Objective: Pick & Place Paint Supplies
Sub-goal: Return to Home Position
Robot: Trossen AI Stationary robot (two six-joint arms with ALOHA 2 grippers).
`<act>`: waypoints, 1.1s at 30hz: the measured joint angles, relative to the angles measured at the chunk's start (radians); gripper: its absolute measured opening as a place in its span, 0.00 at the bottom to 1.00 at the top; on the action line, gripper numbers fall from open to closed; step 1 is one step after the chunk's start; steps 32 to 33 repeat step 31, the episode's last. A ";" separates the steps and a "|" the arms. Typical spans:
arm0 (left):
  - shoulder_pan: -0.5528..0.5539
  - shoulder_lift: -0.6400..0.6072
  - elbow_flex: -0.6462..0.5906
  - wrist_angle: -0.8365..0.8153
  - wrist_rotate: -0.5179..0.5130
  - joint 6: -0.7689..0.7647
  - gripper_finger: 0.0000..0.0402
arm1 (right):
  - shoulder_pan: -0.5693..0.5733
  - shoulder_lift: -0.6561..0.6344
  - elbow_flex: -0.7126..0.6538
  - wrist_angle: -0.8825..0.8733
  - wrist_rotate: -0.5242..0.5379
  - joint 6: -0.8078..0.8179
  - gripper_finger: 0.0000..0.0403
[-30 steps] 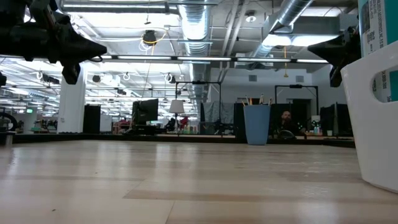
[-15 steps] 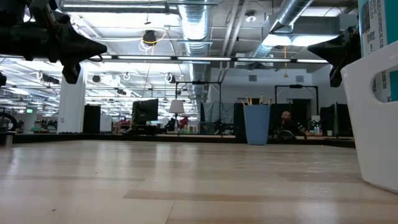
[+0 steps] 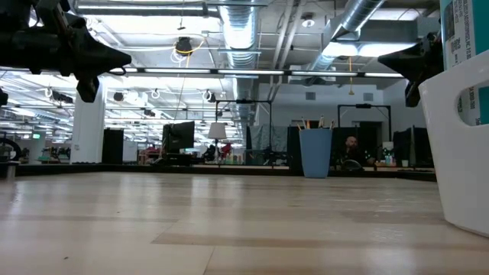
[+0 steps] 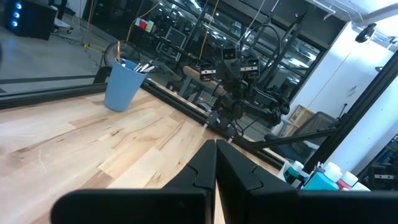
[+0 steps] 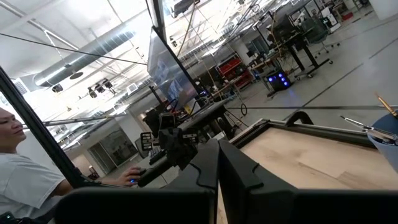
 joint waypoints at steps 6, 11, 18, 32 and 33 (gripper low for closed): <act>0.000 0.000 0.000 0.000 -0.003 0.000 0.00 | 0.000 0.000 0.000 0.000 0.000 0.000 0.00; 0.000 0.000 0.000 0.000 -0.003 0.000 0.00 | 0.000 0.000 0.000 0.000 0.000 0.000 0.00; 0.000 0.000 0.000 0.007 -0.003 0.000 0.00 | 0.000 0.000 0.000 0.000 0.000 0.000 0.00; 0.000 0.000 0.000 0.014 0.001 0.000 0.00 | 0.000 0.000 0.000 0.000 0.000 0.000 0.00; 0.000 0.000 0.000 0.014 0.001 0.000 0.00 | 0.000 0.000 0.000 0.000 0.000 0.000 0.00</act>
